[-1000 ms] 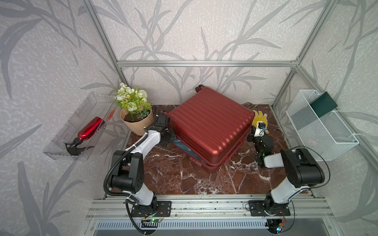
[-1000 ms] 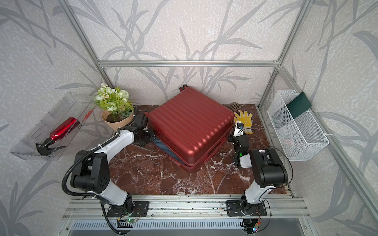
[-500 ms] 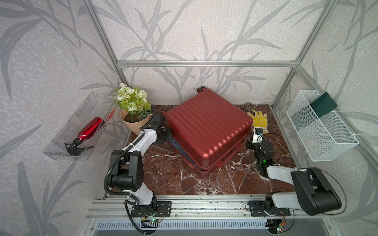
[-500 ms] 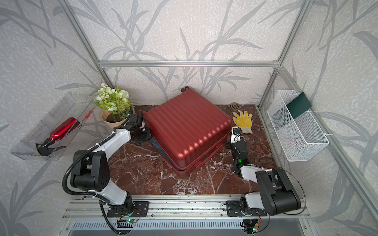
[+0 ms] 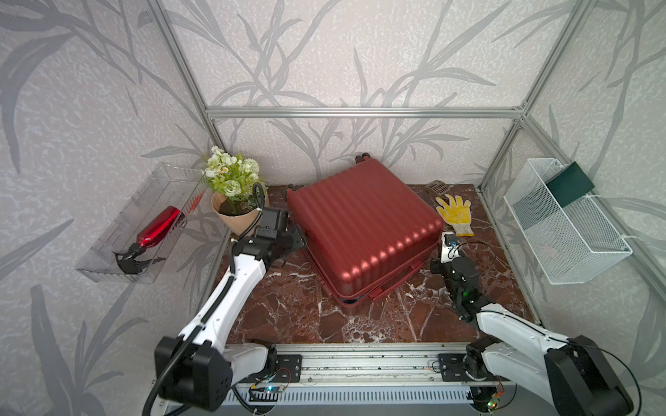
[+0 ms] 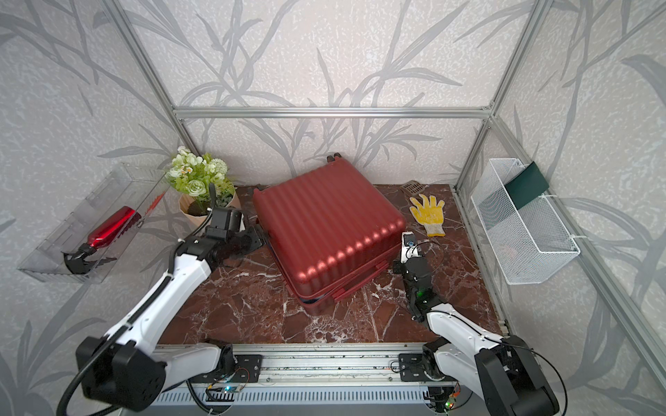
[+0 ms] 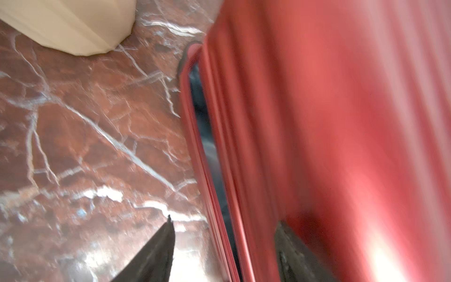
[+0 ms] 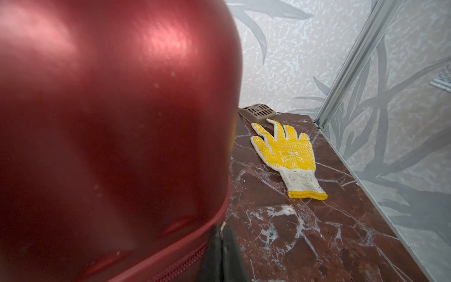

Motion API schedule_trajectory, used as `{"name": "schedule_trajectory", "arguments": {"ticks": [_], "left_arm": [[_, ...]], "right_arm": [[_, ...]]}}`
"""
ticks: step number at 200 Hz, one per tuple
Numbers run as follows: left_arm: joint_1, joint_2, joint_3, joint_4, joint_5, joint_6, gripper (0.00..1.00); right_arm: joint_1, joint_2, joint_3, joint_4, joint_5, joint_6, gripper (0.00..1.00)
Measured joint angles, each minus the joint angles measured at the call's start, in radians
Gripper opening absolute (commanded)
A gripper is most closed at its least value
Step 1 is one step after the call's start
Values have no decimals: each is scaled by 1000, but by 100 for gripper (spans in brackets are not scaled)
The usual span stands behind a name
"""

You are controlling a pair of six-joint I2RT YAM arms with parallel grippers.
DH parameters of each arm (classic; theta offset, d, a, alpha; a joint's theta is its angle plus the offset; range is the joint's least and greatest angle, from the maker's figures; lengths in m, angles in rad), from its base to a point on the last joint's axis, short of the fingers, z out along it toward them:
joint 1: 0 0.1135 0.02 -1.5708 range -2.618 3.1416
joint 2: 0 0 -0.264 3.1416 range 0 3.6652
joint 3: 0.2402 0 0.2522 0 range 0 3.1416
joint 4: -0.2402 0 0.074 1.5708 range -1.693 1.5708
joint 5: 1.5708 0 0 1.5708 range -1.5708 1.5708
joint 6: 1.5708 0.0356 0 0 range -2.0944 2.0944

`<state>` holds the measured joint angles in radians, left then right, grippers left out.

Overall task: Open the suitcase zippers
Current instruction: Adjust the suitcase at the center of the board.

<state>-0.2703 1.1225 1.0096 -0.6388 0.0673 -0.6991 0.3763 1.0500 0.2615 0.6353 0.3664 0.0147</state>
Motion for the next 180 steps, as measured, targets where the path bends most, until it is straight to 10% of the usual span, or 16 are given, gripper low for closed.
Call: {"name": "schedule_trajectory", "arguments": {"ticks": [74, 180], "left_arm": [[-459, -258, -330, 12, -69, -358, 57], [-501, -164, -367, 95, -151, -529, 55]], "right_arm": [[22, -73, -15, -73, 18, 37, 0], [31, -142, -29, -143, 40, 69, 0]]}}
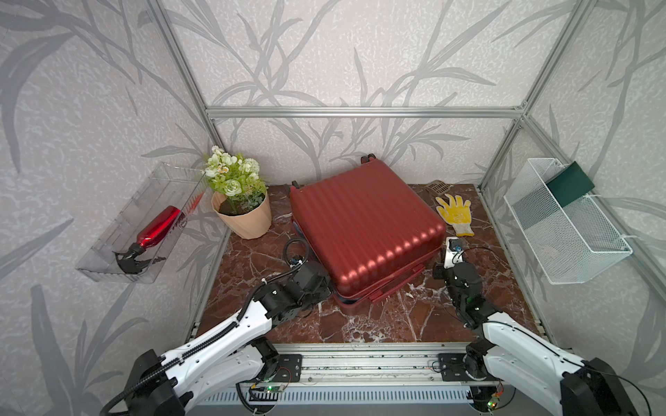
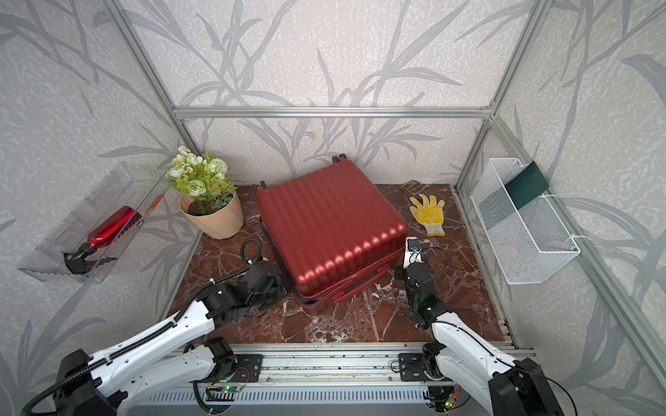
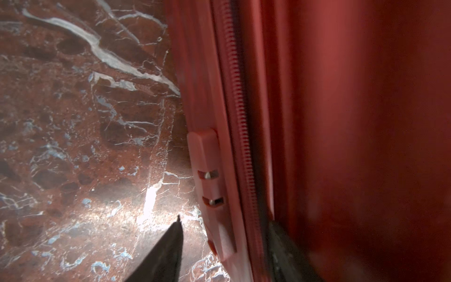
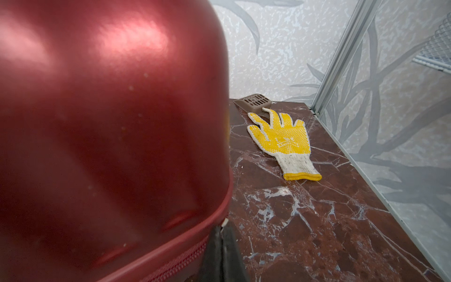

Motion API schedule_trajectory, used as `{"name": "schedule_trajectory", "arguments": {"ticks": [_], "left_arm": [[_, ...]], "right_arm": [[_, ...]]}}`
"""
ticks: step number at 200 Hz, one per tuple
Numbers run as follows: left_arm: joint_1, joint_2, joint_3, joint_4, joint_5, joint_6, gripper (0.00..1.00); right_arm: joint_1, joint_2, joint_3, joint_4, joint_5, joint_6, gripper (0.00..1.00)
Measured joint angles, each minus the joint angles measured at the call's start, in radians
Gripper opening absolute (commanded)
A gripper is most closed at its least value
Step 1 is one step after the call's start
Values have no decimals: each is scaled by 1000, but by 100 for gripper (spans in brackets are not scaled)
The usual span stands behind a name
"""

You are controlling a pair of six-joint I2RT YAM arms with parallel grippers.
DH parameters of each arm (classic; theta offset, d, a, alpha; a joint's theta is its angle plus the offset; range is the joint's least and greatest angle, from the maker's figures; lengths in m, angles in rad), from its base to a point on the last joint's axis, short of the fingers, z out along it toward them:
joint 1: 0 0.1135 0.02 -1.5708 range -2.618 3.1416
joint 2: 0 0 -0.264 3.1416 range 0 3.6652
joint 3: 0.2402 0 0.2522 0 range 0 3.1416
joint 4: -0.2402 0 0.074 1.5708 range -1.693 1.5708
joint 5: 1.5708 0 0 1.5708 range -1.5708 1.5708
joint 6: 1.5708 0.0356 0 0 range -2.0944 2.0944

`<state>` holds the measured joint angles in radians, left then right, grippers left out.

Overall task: Open the suitcase zippers
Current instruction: Adjust the suitcase at the center of the board, then unzip the zipper on the suitcase.

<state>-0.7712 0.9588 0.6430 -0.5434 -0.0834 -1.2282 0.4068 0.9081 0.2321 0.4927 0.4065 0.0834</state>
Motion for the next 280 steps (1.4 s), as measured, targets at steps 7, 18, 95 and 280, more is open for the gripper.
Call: {"name": "schedule_trajectory", "arguments": {"ticks": [7, 18, 95, 280], "left_arm": [[1, 6, 0, 5, -4, -5, 53], [1, 17, 1, 15, -6, -8, 44], [76, 55, 42, 14, 26, 30, 0], [446, 207, 219, -174, 108, 637, 0]], "right_arm": [[2, 0, 0, -1, 5, 3, 0], [8, 0, 0, -4, 14, 4, 0], [30, -33, 1, -38, 23, 13, 0], [-225, 280, 2, 368, -461, -73, 0]]}}
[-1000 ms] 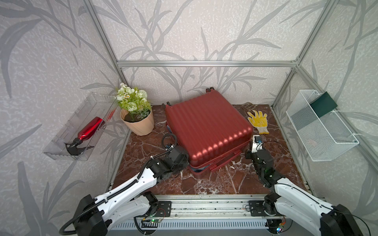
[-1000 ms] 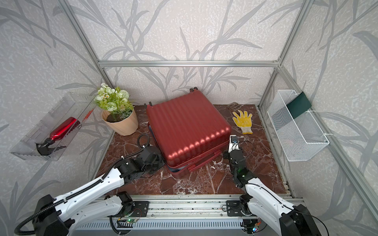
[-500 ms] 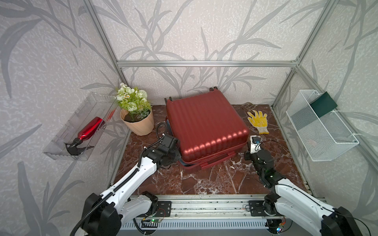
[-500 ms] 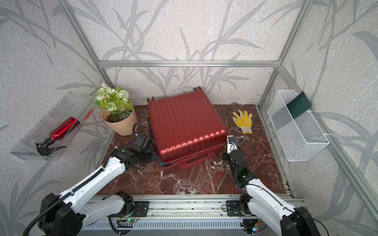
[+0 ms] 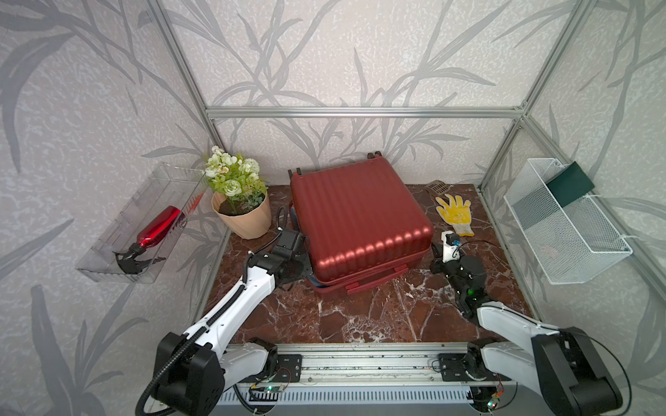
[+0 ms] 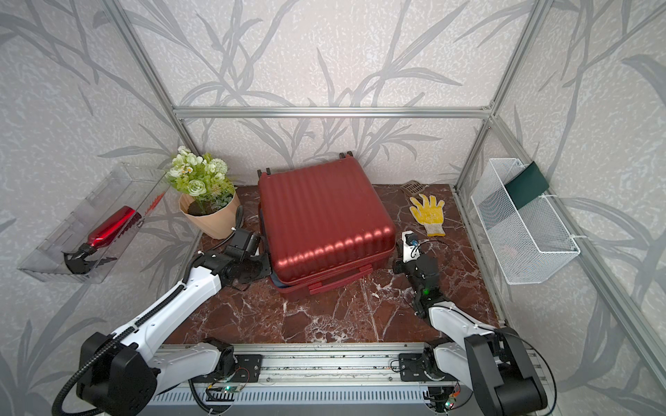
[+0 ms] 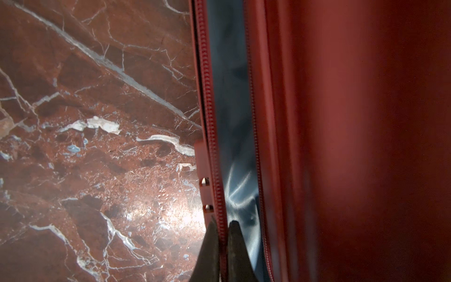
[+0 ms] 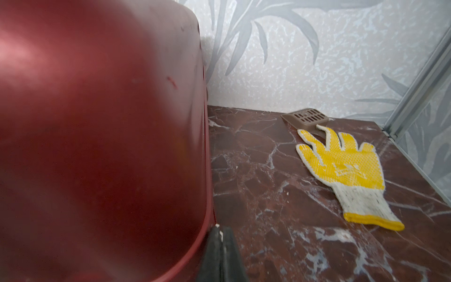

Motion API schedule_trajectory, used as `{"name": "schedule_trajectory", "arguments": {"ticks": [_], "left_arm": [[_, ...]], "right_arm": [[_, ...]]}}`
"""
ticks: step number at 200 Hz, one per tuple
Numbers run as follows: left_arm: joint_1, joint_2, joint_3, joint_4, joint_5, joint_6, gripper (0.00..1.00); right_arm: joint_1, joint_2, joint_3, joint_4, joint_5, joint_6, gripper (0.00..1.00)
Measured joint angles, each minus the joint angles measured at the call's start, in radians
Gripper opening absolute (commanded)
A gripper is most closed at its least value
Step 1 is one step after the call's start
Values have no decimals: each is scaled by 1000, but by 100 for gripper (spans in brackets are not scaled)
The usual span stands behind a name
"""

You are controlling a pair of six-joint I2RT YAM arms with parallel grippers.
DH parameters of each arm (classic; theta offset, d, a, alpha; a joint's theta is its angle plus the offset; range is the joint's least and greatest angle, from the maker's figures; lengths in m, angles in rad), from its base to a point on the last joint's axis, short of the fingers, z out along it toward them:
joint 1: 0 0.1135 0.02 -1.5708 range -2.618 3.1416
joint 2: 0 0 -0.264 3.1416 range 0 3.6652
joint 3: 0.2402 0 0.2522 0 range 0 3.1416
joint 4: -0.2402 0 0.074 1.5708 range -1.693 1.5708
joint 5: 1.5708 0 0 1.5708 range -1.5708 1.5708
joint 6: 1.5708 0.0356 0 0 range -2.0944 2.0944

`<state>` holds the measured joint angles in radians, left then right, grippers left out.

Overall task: Open the suitcase zippers
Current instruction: Unzip the zipper on the suitcase.

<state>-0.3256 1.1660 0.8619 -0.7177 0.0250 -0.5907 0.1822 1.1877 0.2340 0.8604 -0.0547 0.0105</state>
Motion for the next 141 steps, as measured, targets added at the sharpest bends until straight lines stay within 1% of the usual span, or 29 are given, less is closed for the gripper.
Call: {"name": "schedule_trajectory", "arguments": {"ticks": [12, 38, 65, 89, 105, 122, 141], "left_arm": [[0, 1, 0, 3, -10, 7, 0], [1, 1, 0, 5, -17, 14, 0], [1, 1, 0, 6, -27, 15, 0], [1, 1, 0, 8, -29, 15, 0], [0, 1, 0, 10, -28, 17, 0], [0, 1, 0, 14, -26, 23, 0], [0, 1, 0, 14, -26, 24, 0]], "right_arm": [[-6, 32, 2, 42, -19, -1, 0], [-19, 60, 18, 56, -48, -1, 0], [-31, 141, 40, 130, -79, -1, 0], [-56, 167, 59, 135, -129, 20, 0], [-93, 211, 61, 193, -203, 64, 0], [-147, 295, 61, 306, -313, 150, 0], [-197, 351, 71, 372, -431, 232, 0]]}}
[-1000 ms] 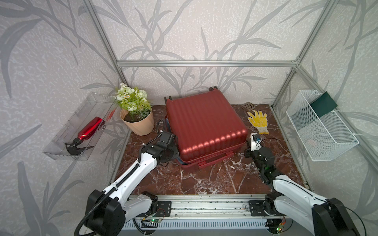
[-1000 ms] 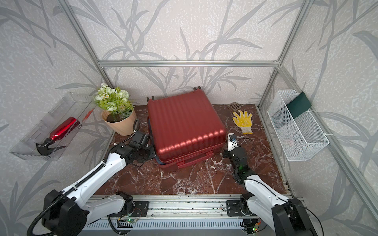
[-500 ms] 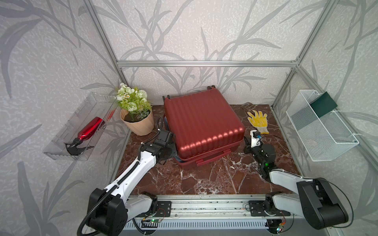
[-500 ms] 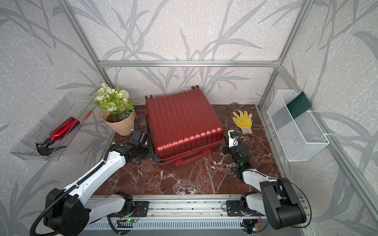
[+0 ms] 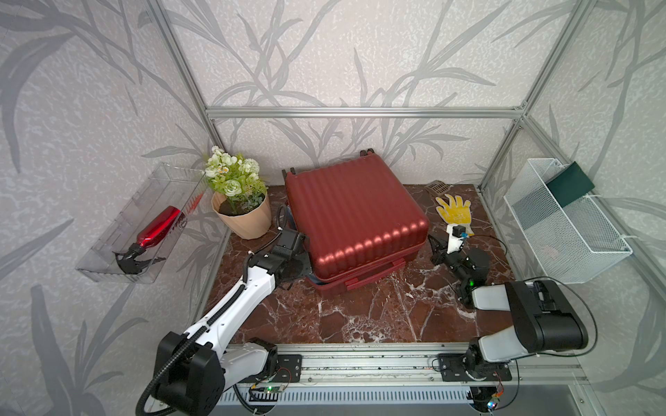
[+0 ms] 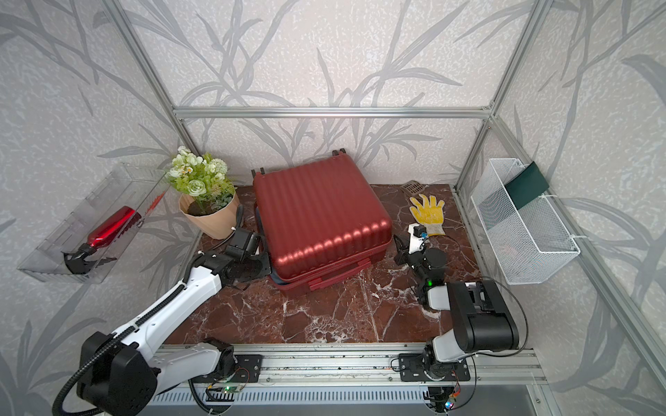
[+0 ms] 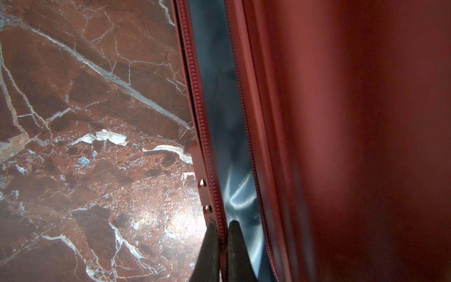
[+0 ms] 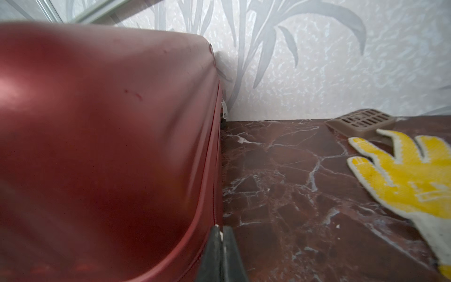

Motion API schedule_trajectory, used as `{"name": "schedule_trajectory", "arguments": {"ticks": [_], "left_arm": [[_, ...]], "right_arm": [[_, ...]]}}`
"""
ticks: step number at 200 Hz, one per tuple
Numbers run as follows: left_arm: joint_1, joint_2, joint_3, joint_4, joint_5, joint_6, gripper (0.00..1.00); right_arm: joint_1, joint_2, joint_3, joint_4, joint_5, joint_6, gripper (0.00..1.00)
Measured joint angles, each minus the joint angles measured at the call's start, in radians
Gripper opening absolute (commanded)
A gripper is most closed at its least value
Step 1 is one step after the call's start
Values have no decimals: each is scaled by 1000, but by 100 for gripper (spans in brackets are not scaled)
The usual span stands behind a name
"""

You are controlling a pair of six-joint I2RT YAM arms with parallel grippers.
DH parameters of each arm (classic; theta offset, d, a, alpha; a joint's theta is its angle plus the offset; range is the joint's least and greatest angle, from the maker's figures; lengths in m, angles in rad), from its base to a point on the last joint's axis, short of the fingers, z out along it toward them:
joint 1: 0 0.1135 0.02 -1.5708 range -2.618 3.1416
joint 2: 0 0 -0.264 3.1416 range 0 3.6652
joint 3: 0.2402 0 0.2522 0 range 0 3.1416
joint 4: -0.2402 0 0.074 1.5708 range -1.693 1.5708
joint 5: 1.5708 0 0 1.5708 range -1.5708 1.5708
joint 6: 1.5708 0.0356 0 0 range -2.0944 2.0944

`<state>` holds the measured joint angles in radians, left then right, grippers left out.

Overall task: Open the suitcase zippers
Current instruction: Unzip the zipper on the suitcase.

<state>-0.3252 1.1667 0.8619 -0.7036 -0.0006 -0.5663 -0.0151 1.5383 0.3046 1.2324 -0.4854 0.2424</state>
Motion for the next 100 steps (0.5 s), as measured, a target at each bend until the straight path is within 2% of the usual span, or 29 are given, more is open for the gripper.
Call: {"name": "schedule_trajectory", "arguments": {"ticks": [17, 62, 100], "left_arm": [[0, 0, 0, 1, 3, 10, 0], [0, 0, 0, 0, 11, 43, 0], [-3, 1, 0, -1, 11, 58, 0]], "right_arm": [[-31, 48, 23, 37, -83, 50, 0], [-56, 165, 126, 66, -207, 110, 0], [-40, 259, 233, 75, -241, 136, 0]]}}
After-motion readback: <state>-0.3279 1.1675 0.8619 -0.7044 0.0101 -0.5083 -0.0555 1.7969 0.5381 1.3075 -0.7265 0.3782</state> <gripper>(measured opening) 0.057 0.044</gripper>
